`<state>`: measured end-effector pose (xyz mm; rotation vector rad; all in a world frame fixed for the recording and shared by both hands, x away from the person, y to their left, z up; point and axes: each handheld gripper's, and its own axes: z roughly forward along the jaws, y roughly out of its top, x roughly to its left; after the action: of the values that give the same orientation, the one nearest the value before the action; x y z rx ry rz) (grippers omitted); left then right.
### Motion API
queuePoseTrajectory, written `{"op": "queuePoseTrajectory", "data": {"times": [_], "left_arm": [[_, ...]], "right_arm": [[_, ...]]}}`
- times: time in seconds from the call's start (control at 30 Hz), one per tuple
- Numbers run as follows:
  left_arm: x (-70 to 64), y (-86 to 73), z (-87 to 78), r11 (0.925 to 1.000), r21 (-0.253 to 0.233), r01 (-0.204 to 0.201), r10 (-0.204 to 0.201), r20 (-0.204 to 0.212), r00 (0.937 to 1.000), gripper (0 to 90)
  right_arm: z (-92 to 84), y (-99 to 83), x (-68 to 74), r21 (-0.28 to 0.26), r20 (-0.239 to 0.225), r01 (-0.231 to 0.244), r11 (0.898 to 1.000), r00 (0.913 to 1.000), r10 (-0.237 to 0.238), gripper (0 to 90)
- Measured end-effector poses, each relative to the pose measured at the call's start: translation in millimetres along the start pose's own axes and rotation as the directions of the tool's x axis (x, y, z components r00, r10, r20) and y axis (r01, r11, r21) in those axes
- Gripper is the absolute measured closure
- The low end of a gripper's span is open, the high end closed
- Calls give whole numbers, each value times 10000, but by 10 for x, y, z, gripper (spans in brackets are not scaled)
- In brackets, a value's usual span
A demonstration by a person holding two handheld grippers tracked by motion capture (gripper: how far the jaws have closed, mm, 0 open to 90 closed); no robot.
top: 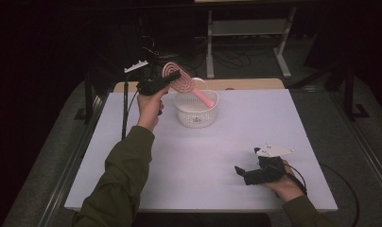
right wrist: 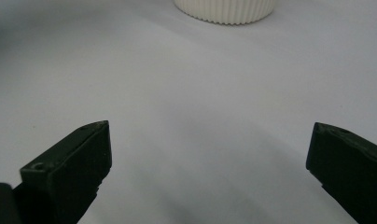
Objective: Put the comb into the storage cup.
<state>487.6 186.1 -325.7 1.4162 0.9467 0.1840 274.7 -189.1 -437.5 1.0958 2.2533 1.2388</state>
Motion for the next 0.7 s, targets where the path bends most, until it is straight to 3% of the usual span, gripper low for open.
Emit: {"op": "queuePoseTrajectory", "data": {"times": [0.7], "left_arm": [[48, -246, 155, 9994, 352, 13, 1, -391, 9992, 644]], "right_arm": [[-7, -3, -6, 13, -15, -12, 10000, 10000, 12, 0]]}}
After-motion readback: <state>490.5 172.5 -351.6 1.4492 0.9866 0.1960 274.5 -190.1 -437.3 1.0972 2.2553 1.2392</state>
